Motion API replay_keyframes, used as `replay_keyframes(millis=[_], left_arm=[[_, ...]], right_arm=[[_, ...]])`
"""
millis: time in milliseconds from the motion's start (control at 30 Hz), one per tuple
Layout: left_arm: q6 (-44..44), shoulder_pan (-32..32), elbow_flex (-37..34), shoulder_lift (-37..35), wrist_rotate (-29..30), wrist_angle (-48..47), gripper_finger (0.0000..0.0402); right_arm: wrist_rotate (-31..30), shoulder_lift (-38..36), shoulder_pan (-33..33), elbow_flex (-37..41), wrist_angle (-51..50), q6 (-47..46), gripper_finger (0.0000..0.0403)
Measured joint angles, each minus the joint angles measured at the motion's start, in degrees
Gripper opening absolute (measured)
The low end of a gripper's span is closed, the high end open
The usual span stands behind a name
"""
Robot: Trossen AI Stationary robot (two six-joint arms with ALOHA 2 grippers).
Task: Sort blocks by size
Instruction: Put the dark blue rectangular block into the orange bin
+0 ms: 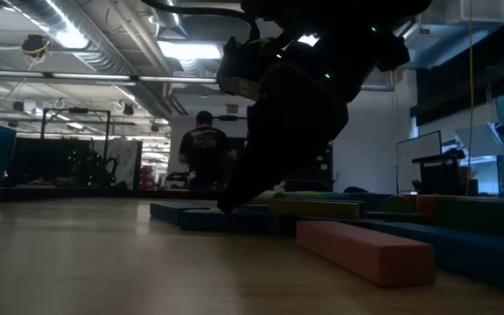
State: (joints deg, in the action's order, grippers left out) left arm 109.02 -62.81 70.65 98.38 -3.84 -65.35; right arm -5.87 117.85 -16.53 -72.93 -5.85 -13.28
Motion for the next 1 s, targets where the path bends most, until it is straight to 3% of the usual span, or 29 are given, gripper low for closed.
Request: replay_keyframes(millis=[200,367,767,1000], left_arm=[[0.0,0.0,0.0,-0.1,0.0,0.1,0.0205],[0.1,0.0,0.0,-0.1,0.0,0.0,0.0205],[0.0,0.3,0.0,-0.1,0.0,0.0,0.0205],[0.0,0.3,0.1,-0.9,0.1,0.0,0.0205]], right_arm=[[-0.2,1.1,0.0,0.0,-0.4,0.1,0.0237],[-0.2,1.5,0.0,0.0,-0.1,0.0,0.0207],[-0.5,1.5,0.1,-0.2,-0.2,0.1,0.0061],[4.9,1.6,0.0,-5.5,-5.9,1.9,0.0059]])
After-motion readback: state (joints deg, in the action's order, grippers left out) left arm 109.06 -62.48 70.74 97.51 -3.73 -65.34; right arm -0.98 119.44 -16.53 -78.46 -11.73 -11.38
